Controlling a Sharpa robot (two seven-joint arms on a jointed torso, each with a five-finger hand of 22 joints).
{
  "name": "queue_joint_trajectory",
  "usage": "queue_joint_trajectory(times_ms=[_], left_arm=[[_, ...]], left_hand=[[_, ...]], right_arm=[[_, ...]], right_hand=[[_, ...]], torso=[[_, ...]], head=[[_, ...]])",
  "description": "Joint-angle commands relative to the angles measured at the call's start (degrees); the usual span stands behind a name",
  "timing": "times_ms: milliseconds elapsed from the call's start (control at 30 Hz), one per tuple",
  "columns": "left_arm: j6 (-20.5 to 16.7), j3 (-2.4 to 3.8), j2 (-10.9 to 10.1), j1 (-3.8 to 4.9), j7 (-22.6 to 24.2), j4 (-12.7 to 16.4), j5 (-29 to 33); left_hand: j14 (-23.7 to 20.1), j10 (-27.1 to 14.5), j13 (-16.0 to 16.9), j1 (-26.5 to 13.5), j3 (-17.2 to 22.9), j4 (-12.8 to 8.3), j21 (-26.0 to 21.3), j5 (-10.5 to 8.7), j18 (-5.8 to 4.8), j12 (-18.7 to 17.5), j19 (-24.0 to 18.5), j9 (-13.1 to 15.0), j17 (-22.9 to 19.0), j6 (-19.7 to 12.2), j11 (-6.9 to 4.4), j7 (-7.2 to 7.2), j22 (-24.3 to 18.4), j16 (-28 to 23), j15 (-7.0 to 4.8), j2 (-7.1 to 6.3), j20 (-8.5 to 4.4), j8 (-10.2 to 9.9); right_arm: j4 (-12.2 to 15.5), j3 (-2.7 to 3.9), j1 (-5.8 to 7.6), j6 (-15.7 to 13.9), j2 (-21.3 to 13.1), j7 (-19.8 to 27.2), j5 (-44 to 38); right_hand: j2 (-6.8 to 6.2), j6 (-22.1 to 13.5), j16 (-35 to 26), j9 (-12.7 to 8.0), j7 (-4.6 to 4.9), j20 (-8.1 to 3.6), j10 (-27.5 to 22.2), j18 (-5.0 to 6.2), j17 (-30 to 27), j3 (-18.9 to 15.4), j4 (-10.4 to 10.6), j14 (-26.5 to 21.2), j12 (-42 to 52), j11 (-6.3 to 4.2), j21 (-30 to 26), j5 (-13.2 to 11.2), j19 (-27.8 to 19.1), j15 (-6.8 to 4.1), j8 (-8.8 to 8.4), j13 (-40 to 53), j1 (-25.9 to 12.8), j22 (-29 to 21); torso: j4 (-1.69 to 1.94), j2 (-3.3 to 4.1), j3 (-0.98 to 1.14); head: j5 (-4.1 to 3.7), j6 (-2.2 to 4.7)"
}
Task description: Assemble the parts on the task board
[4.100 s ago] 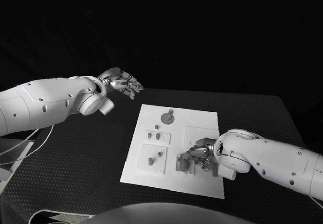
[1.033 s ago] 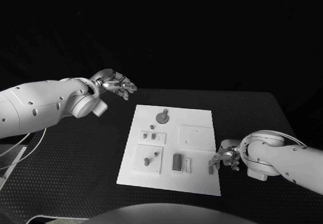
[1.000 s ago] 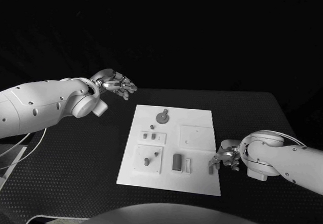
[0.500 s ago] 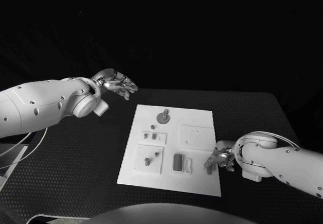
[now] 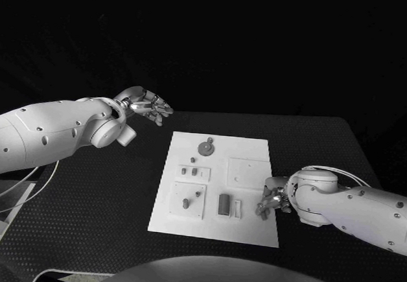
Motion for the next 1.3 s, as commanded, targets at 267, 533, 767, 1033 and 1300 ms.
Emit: queue_joint_trajectory(times_ms=[267, 533, 767, 1033, 1300], left_arm=[[0.34, 0.02, -0.02, 0.04, 0.42, 0.15, 0.29], [0.23, 0.02, -0.1, 0.04, 0.43, 0.31, 0.29], [0.19, 0.02, -0.12, 0.04, 0.44, 0.25, 0.29], [0.27, 0.01, 0.0, 0.03, 0.41, 0.15, 0.29], [0.2, 0.0, 0.03, 0.03, 0.43, 0.16, 0.29]], left_hand=[[0.43, -0.53, -0.07, 0.0, -0.03, 0.42, 0.3, 0.23, 0.63, 0.31, 0.34, -0.09, 0.1, -0.4, 0.06, -0.17, -0.06, -0.29, -0.11, 0.13, 0.0, 0.35], [0.44, -0.53, -0.08, -0.02, -0.04, 0.45, 0.3, 0.23, 0.62, 0.32, 0.34, -0.1, 0.13, -0.4, 0.06, -0.17, -0.07, -0.31, -0.11, 0.14, 0.0, 0.36], [0.44, -0.53, -0.09, -0.02, -0.05, 0.47, 0.3, 0.23, 0.62, 0.33, 0.34, -0.1, 0.15, -0.4, 0.06, -0.17, -0.08, -0.33, -0.11, 0.14, 0.0, 0.36], [0.44, -0.54, -0.09, -0.02, -0.05, 0.48, 0.3, 0.23, 0.62, 0.33, 0.34, -0.1, 0.17, -0.4, 0.06, -0.17, -0.08, -0.34, -0.11, 0.14, 0.0, 0.36], [0.45, -0.54, -0.1, 0.0, -0.05, 0.49, 0.3, 0.23, 0.63, 0.34, 0.34, -0.11, 0.19, -0.41, 0.06, -0.17, -0.08, -0.36, -0.11, 0.15, 0.0, 0.36]], right_arm=[[-1.82, -0.96, -2.5, 2.08, 2.16, -0.82, -5.78], [-1.32, -0.97, -2.51, 4.42, 2.12, -0.65, -8.0], [-0.84, -0.97, -2.56, 5.58, 1.56, 1.05, -3.8], [-0.3, -0.95, -2.56, 2.77, 0.76, 2.95, 0.9], [0.77, -0.86, -2.54, -2.68, -0.84, 3.95, 5.85]], right_hand=[[0.28, -0.81, 0.18, -0.1, 0.69, 0.12, 0.05, 1.07, -0.14, -0.99, 0.17, -0.21, 0.03, -0.09, 0.27, 0.32, -0.17, -0.13, -2.62, -0.14, 0.18, 0.96], [-0.42, -2.78, -0.14, -0.76, 1.33, 0.42, -0.55, 1.07, -0.5, -1.99, 0.46, -0.4, -0.32, 0.5, -0.15, 0.32, -0.5, 0.36, -4.16, -0.26, -1.3, 0.77], [2.66, -5.17, -0.27, -2.25, 2.28, 0.36, -0.81, 1.07, -0.77, -0.71, 0.12, -0.38, -0.36, 1.39, -0.42, 0.34, -0.61, 1.21, -6.31, -0.31, -0.84, 0.75], [7.1, -4.77, -0.16, -2.96, 2.47, 0.35, -0.66, 1.0, -0.8, 3.53, 0.04, -0.41, -0.21, 1.6, -0.34, 0.35, -0.99, 1.47, -6.64, -0.34, 3.59, 1.01], [7.27, -3.61, 0.21, -3.42, 2.31, 0.65, -0.26, 1.07, -0.74, 4.95, -0.04, -0.32, 0.1, 1.47, 0.2, 0.34, -0.83, 1.38, -6.46, -0.35, 3.93, 1.17]], torso=[[0.01, 0.01, 0.08], [-0.19, -0.02, 0.07], [-0.19, -0.02, 0.17], [-0.18, -0.01, 0.22], [-0.2, -0.02, 0.15]], head=[[0.34, 0.01], [0.48, 0.01], [0.34, 0.01], [0.23, 0.01], [0.34, 0.01]])
